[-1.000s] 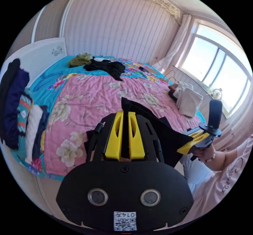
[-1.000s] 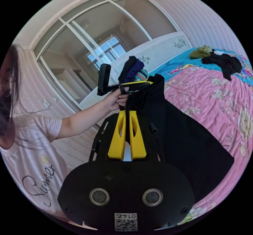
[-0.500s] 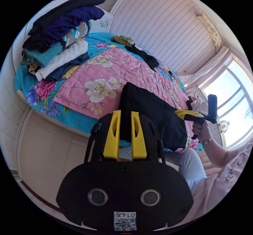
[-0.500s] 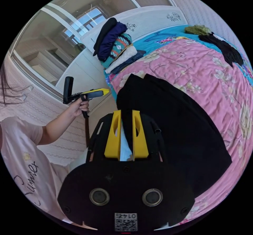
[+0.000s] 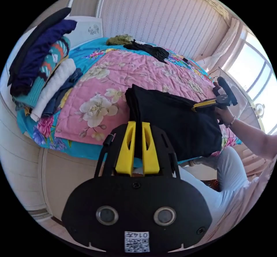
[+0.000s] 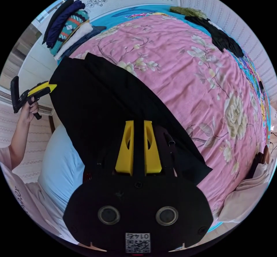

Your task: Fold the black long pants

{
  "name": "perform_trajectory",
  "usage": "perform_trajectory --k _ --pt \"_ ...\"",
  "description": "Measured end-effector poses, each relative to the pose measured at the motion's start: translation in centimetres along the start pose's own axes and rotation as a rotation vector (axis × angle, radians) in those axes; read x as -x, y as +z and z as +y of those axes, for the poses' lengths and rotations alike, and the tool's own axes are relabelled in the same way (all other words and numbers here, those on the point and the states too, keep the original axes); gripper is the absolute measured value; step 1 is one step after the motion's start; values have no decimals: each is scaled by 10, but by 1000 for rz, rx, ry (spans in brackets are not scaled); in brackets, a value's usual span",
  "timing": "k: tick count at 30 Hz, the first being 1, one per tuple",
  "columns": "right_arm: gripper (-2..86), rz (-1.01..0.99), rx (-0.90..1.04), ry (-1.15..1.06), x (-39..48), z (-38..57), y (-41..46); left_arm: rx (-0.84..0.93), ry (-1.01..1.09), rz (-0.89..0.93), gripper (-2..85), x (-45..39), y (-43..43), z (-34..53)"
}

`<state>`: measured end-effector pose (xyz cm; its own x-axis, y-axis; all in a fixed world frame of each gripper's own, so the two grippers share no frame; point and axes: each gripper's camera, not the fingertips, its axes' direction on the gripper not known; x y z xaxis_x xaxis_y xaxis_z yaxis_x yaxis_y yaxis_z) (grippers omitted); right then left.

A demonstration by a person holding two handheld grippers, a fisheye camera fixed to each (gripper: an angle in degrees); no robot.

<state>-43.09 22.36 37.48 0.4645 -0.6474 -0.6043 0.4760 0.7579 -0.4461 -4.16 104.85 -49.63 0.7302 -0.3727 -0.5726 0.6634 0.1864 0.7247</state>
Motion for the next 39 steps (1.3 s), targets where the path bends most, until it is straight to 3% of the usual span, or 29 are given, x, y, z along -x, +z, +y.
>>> perform_trajectory --k 5,10,15,18,22,25,28,34,37,39 --pt "6 11 -122 40 -7 -3 -35 -63 4 -62 1 -20 -5 -24" --pt "45 -8 -79 149 -34 -20 -4 179 -38 -107 22 -15 73 -8" --pt "43 63 -133 159 -37 9 -16 24 -24 -209 50 -41 -11 22" --pt "10 106 -168 86 -23 29 -24 -25 152 -136 19 -101 -47 48" --pt "-1 16 -142 -36 3 14 -7 127 460 288 -7 -244 0 86" --pt "-4 50 -80 -70 21 -19 23 242 648 237 -9 -333 53 122" --pt "-6 127 29 -41 18 -47 58 337 673 158 -9 -360 106 154" --pt "-7 -11 117 12 -21 -49 87 344 679 235 -10 -369 80 183" --pt "-7 82 45 -58 -19 -50 51 317 677 262 -10 -379 69 208" --pt "-5 86 135 -73 -26 -55 71 381 694 190 -9 -387 93 229"
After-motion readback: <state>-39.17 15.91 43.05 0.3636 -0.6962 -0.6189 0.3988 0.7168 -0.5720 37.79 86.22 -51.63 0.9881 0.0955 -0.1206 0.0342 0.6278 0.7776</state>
